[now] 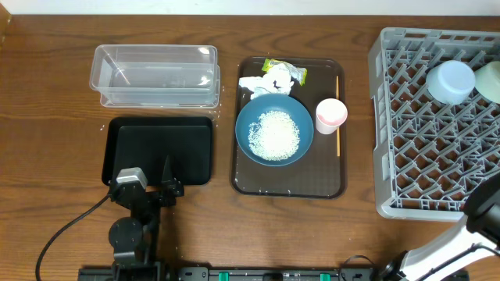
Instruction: Sort waste into correct bins and load items into the dishwasher rack
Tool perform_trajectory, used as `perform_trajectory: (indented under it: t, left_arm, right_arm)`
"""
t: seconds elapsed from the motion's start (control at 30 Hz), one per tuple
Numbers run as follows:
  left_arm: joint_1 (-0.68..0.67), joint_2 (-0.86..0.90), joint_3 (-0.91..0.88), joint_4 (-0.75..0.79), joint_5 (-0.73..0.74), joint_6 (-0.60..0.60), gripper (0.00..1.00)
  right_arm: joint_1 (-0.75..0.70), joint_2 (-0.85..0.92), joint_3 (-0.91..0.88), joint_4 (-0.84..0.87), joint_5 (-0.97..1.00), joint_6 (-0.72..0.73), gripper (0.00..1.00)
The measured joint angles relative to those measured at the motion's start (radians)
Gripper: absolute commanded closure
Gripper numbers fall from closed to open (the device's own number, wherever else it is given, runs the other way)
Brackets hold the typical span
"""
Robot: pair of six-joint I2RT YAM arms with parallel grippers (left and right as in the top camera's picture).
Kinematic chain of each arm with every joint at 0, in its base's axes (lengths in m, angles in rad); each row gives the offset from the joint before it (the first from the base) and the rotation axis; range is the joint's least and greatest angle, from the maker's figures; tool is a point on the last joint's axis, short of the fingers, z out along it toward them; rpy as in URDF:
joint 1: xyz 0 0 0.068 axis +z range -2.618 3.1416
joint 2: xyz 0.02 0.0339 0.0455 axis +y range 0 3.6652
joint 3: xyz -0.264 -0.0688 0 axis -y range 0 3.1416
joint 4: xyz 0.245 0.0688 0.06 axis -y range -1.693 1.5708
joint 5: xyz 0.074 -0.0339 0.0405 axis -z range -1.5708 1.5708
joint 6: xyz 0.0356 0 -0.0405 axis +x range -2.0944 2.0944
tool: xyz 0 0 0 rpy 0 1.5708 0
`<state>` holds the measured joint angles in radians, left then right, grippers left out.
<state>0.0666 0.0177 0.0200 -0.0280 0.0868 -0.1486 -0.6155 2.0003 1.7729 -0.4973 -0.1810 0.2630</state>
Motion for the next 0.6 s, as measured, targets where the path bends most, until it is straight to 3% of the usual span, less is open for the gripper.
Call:
perform_trajectory:
  t: [0.27,0.6]
  left_arm:
    - [0.000,0.000,0.000,0.000,0.000,0.000,0.08]
    - [0.000,0.000,0.000,0.000,0.000,0.000,0.08]
  right_arm:
    - [0.000,0.121,0.000,0.000,0.033,-0.021,0.99]
    - [0.000,0.129,0.000,-0.034,0.040,-0.046,0.99]
